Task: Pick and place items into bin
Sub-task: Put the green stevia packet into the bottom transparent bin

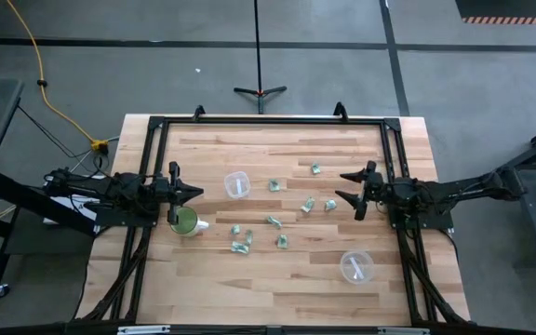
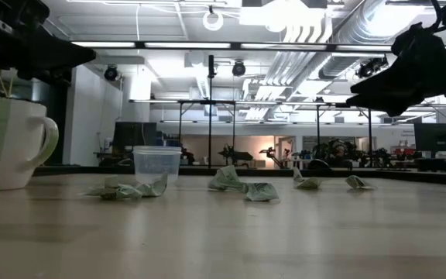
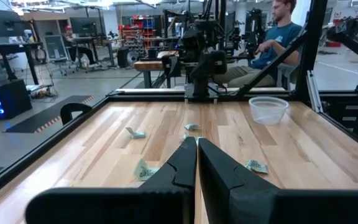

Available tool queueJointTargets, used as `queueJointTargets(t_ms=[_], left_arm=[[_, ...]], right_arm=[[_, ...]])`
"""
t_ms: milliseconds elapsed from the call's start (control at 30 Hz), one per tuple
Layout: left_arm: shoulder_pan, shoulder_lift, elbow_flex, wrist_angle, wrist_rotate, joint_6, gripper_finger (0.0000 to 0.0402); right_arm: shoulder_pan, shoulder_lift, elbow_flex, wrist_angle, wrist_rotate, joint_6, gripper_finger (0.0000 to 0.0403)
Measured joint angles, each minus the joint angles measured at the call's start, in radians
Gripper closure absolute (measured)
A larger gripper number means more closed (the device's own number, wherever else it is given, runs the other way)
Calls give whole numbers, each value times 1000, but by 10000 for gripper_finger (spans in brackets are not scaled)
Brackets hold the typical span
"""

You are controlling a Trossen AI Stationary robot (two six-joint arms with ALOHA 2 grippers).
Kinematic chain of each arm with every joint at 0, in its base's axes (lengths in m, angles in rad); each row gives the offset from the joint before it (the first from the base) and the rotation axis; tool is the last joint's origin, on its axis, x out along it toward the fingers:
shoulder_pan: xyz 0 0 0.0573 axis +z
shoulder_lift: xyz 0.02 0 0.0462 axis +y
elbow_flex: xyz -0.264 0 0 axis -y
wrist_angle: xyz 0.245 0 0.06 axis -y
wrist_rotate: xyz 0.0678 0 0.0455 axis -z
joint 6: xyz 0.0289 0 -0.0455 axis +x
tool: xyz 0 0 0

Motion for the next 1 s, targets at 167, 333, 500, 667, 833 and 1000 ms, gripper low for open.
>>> queueJointTargets(t_ms=[167,333,500,667,833,1000], left_arm=[[0,0,0,0,-14,55,351],[0,0,0,1,-45,109,351],[0,0,0,1,-51,109,350],[0,0,0,3,-51,109,351],[0,0,0,2,-51,108,350],[0,0,0,6,-52,108,350]], right_arm=[[-31,92,30,7,1,-87,134],[-73,201,100,11,-25,-94,131],[-80,340,160,1,-111,-87,132],[-66,478,213,1,-115,-95,130],[-51,609,272,0,-106,-79,130],[-49,716,336,-98,-114,-29,132]])
